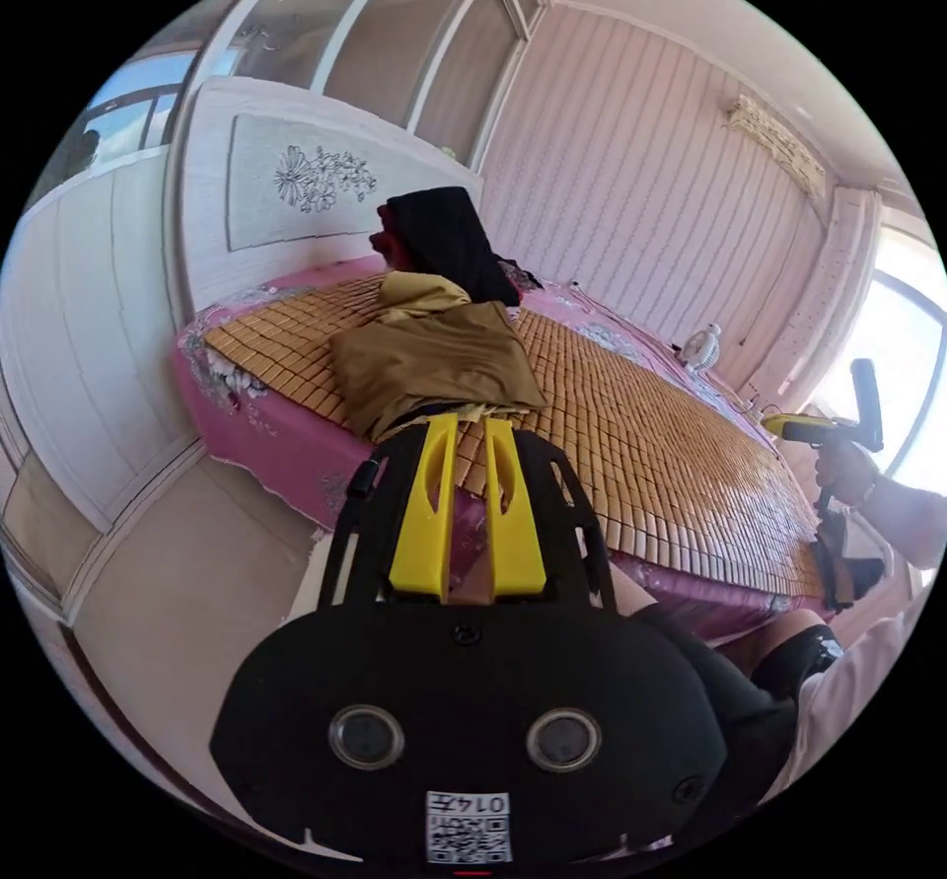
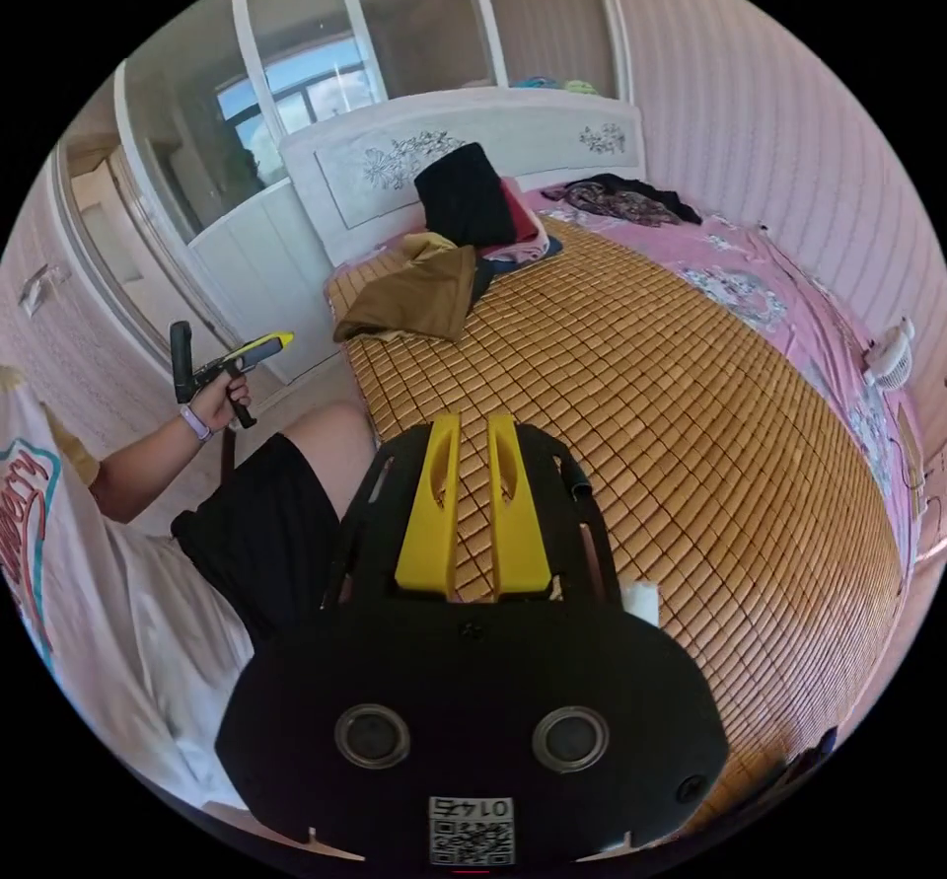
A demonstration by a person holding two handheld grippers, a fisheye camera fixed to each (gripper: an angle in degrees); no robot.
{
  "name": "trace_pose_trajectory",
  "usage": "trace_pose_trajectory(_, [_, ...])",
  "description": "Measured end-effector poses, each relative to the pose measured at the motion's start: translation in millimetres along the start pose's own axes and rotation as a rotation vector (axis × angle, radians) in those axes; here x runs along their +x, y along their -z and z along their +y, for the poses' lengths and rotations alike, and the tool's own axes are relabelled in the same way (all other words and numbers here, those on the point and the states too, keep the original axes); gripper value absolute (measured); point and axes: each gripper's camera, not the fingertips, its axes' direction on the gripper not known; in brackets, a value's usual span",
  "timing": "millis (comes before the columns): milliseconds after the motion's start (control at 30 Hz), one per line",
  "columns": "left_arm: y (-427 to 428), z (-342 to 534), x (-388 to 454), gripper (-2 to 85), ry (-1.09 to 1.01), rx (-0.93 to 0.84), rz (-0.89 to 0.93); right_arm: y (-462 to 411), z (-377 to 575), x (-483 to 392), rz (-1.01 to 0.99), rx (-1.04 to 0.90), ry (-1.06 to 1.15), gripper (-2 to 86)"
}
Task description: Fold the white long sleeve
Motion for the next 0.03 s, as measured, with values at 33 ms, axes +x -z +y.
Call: trace_pose_trajectory(33, [-5.4,-2.4,-16.5,5.3,0.04,-0.005,-0.002,-22.0,-27.4,-5.9,-0.004,-0.032,0.043,6.0])
